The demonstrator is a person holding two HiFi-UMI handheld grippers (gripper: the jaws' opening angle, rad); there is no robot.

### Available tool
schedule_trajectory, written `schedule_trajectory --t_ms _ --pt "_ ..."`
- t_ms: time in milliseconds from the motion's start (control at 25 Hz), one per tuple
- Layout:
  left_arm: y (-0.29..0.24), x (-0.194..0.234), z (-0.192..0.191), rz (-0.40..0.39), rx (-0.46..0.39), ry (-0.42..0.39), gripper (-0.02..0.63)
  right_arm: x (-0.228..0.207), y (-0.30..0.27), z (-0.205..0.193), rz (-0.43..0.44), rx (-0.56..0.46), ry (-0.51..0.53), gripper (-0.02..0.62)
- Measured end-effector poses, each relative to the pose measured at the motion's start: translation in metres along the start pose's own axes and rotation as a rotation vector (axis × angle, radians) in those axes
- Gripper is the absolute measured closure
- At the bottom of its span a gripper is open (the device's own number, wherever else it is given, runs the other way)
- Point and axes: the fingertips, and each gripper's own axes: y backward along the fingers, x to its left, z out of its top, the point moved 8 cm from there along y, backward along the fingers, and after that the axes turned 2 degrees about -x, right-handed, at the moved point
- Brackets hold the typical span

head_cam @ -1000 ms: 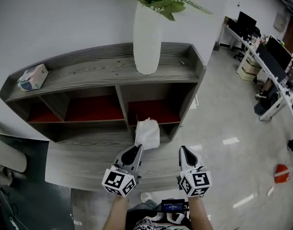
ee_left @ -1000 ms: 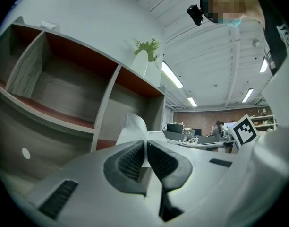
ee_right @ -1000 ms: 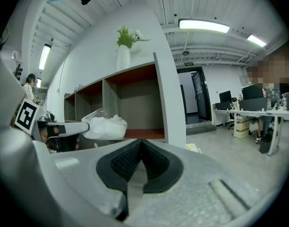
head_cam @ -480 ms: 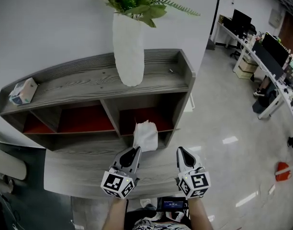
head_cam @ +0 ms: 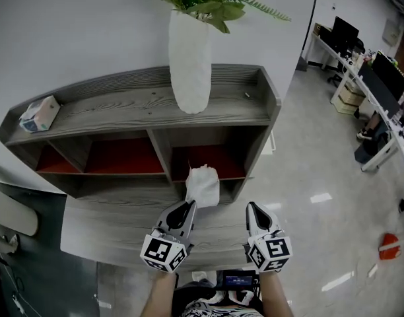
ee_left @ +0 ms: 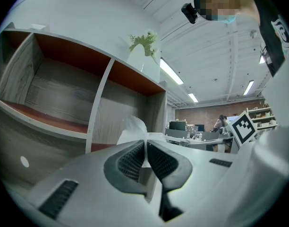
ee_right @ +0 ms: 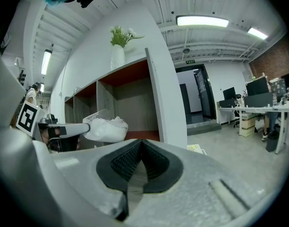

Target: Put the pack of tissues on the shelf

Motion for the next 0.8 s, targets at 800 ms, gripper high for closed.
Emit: schedule_trajectory --t_ms 800 --pt "-0.028 0.012 -0.003 0.02 0.019 0.012 0.588 -0.021 -0.017 0.009 0.009 0.005 -0.016 0.591"
